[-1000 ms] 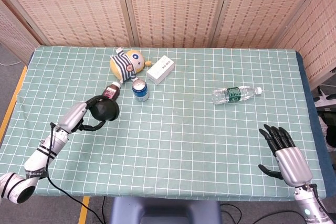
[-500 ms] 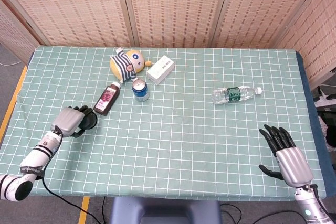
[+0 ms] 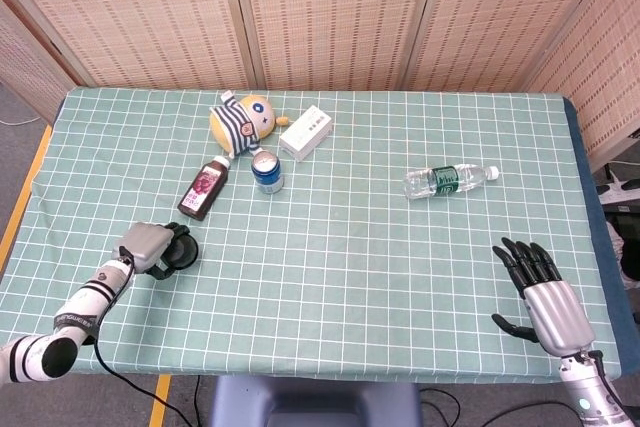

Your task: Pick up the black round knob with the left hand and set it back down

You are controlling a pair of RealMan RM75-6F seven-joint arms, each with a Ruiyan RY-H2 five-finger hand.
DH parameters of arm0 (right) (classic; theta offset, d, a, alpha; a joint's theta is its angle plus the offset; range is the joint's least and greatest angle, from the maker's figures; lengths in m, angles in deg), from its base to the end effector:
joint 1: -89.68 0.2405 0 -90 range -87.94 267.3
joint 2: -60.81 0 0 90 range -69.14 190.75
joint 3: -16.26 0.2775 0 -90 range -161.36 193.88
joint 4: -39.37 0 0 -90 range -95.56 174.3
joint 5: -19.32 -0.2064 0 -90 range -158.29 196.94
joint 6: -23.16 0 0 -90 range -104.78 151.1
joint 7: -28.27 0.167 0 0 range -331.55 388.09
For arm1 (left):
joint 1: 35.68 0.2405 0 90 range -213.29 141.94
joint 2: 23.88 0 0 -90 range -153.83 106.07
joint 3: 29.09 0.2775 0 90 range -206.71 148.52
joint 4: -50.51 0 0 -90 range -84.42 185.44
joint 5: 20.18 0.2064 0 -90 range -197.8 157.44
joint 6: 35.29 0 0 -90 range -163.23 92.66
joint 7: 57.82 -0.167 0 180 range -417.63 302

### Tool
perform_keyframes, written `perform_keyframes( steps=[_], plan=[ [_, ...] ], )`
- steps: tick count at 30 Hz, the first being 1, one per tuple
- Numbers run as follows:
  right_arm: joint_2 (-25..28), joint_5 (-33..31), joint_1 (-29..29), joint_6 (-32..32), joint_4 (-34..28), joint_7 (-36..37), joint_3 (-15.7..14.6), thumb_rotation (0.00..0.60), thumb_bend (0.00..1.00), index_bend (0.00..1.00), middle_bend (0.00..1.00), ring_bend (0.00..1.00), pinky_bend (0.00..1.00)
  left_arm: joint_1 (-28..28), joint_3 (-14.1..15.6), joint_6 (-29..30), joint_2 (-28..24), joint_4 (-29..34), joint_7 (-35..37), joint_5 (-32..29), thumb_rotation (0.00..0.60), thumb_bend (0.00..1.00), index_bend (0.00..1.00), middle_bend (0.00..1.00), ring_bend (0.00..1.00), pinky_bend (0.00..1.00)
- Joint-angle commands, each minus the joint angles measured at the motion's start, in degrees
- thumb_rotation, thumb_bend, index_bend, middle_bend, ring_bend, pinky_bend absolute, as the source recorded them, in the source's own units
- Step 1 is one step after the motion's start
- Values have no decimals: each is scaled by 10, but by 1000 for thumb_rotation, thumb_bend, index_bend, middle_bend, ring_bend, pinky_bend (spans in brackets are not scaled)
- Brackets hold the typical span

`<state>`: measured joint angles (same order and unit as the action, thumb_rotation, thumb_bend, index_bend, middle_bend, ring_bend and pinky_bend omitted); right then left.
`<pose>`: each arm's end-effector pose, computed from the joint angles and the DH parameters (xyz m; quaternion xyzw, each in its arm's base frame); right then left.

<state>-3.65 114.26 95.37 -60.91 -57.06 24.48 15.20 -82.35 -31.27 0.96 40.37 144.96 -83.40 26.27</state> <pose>-0.2939 -0.1915 0.1414 0.6574 -0.3727 0.3988 0.5195 -0.2376 0.3752 0.0707 -0.7874 -0.4173 -0.1497 0.4284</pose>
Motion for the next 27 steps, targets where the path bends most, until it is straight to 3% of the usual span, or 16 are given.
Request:
perform_keyframes(
  steps=[1,7,12,15,17,20,23,27],
  plan=[
    [0,-1,0,0,0,1,1,600,102,0,0,0,0,6,-23,-35,10,-25,80,32,600,461,849,809,572,360],
    [0,-1,1,1,0,1,0,600,101,0,0,0,0,20,-33,-77,33,-64,170,83,600,458,724,759,537,341],
    [1,0,0,-2,0,1,0,600,102,0,0,0,0,30,-28,-77,57,-97,203,144,600,455,625,698,485,324],
    [1,1,-1,-2,-1,2,0,600,102,0,0,0,0,22,-18,-108,53,-100,218,144,600,440,432,467,352,266],
    [1,1,-1,-2,-1,2,0,600,102,0,0,0,0,17,-12,-112,52,-105,214,145,600,422,188,218,179,211],
    [1,0,0,-2,-1,2,0,600,101,0,0,0,0,19,1,-85,63,-115,193,154,600,418,18,42,30,134],
    [2,1,-1,-1,-3,2,-2,600,102,0,0,0,0,23,6,-66,68,-112,189,160,600,420,0,0,0,9],
    [5,2,-3,-4,-5,3,-2,600,101,0,0,0,0,28,3,-36,70,-109,189,173,600,385,0,0,0,0]
  ],
)
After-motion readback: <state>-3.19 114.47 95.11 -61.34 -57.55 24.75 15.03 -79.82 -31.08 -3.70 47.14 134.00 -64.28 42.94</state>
